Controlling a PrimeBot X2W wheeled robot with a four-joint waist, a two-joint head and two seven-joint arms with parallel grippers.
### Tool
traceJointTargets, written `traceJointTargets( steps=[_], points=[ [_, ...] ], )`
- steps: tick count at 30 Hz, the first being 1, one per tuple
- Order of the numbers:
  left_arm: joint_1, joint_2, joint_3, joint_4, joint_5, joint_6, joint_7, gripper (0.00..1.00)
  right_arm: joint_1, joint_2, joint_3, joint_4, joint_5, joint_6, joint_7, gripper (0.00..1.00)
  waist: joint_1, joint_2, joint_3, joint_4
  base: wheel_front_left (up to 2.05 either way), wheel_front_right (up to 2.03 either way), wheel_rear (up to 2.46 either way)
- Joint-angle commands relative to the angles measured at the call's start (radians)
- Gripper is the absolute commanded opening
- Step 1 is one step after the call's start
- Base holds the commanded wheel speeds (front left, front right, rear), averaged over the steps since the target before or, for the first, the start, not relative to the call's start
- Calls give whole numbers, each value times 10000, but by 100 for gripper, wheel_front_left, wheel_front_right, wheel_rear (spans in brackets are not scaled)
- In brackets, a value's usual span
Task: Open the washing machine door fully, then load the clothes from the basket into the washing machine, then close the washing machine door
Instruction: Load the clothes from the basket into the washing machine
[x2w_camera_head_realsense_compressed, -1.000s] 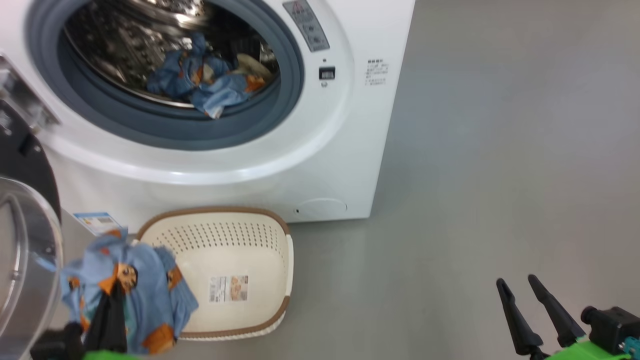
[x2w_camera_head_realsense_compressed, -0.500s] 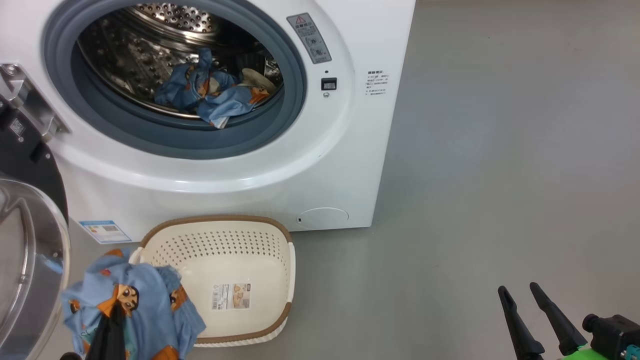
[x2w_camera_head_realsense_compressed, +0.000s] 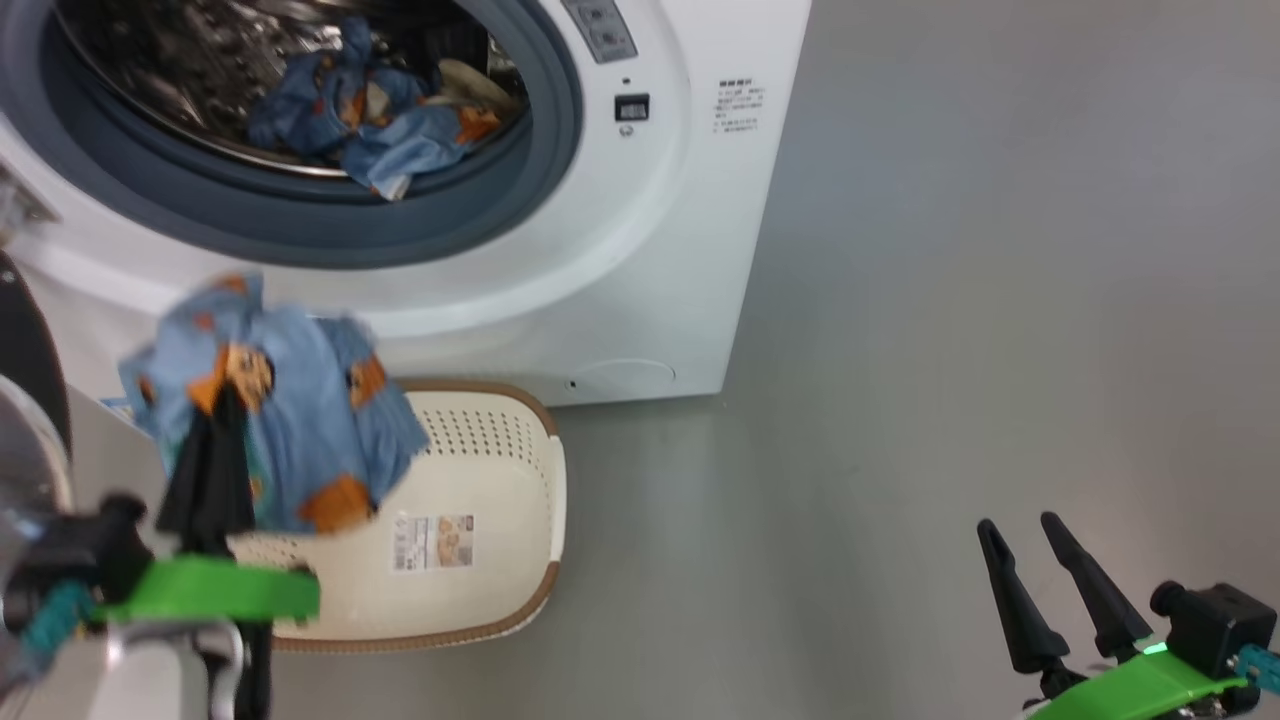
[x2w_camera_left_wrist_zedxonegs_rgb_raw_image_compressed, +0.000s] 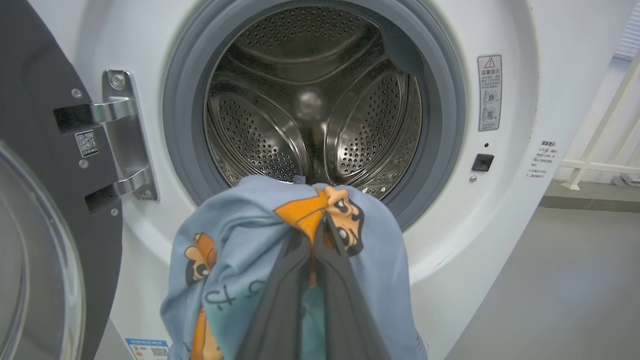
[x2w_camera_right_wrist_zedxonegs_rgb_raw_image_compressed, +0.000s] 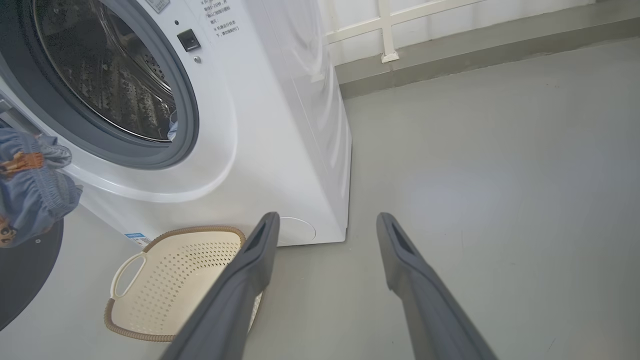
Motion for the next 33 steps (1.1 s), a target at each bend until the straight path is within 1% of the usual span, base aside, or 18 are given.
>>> traceJointTargets(
  steps=[1,6,12,18,23,27,29,33],
  points=[
    [-745,349,238,-99,-2,-18,-122,0,-274,-95,239,-233,-30,16,-48,100,0,0,565,-274,0,0,0],
    [-2859,726,188,889,-47,-26,-122,0,-741,113,340,-265,-55,16,-48,100,0,0,1331,-633,0,0,0],
    [-5081,1334,52,2627,-2,-30,-122,0,-1259,389,467,-270,-68,16,-48,100,0,0,2096,-1180,0,0,0],
    [-6845,1973,-310,4563,203,-31,-122,0,-1655,619,610,-267,-47,16,-48,100,0,0,2720,-1711,0,0,0],
    [-8034,2446,-300,5690,379,-31,-122,0,-1968,803,770,-278,-24,16,-48,100,0,0,3081,-2168,0,0,0],
    [-8901,2709,-298,5959,462,-32,-122,0,-2148,883,960,-282,5,16,-48,100,0,0,3278,-2445,0,0,0],
    [-9300,2915,-237,5706,602,-26,-122,0,-2260,932,1077,-263,36,16,-48,100,0,0,3368,-2618,0,0,0],
    [-9708,3245,144,5030,832,170,-122,0,-2463,1020,1314,-217,90,16,-48,100,0,0,3473,-2930,0,0,0]
  ],
)
